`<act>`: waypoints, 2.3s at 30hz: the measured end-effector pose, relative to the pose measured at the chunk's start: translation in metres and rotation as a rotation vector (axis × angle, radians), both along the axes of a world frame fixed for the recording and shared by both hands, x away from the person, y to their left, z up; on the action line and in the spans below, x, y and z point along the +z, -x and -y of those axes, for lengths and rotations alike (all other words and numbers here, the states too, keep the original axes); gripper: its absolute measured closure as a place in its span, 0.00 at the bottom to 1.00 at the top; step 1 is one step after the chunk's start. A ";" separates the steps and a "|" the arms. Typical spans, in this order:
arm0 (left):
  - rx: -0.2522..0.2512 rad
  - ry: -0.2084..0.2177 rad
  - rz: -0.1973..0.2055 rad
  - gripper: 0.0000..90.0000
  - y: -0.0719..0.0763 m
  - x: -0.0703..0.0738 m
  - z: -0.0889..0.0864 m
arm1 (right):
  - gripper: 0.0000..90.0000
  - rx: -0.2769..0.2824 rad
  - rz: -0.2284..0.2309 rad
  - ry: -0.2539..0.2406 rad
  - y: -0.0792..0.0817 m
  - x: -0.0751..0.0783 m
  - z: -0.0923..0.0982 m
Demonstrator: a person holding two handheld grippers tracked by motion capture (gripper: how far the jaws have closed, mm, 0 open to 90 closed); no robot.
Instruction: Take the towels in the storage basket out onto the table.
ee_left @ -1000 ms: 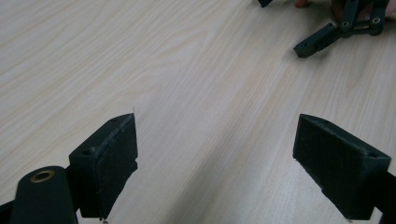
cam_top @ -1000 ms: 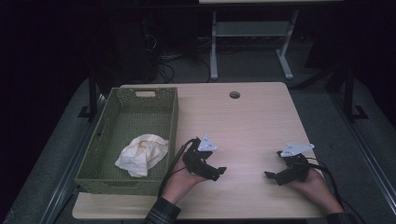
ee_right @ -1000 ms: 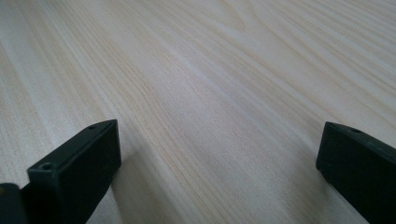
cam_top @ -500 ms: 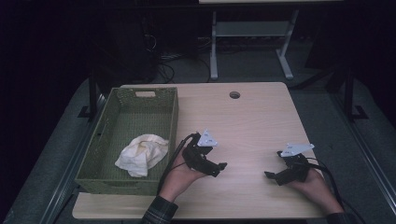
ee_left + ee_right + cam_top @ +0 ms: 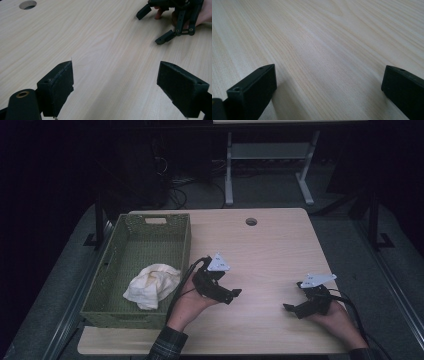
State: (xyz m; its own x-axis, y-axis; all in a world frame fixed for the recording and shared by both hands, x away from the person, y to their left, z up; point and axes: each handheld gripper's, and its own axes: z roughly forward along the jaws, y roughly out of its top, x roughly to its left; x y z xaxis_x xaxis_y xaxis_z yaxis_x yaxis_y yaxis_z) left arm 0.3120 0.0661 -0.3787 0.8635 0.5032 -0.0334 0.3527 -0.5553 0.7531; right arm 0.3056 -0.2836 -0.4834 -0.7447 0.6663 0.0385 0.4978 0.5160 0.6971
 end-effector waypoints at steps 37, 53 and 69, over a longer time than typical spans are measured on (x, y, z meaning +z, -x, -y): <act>0.070 0.024 -0.022 0.15 -0.021 0.030 -0.054 | 0.00 -0.002 0.002 0.000 0.000 0.000 0.000; 0.106 -0.019 -0.031 0.15 -0.022 0.031 -0.085 | 0.00 0.005 0.003 -0.003 0.000 0.000 0.000; 0.203 -0.032 -0.027 0.15 -0.022 0.033 -0.124 | 0.00 0.009 0.004 -0.002 0.000 0.000 0.000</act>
State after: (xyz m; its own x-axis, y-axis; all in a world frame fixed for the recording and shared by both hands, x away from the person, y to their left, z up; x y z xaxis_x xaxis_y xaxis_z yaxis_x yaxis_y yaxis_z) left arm 0.3342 0.1902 -0.3458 0.7436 0.6677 -0.0363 0.4796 -0.4947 0.7247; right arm 0.3053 -0.2835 -0.4837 -0.7508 0.6595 0.0375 0.4906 0.5187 0.7002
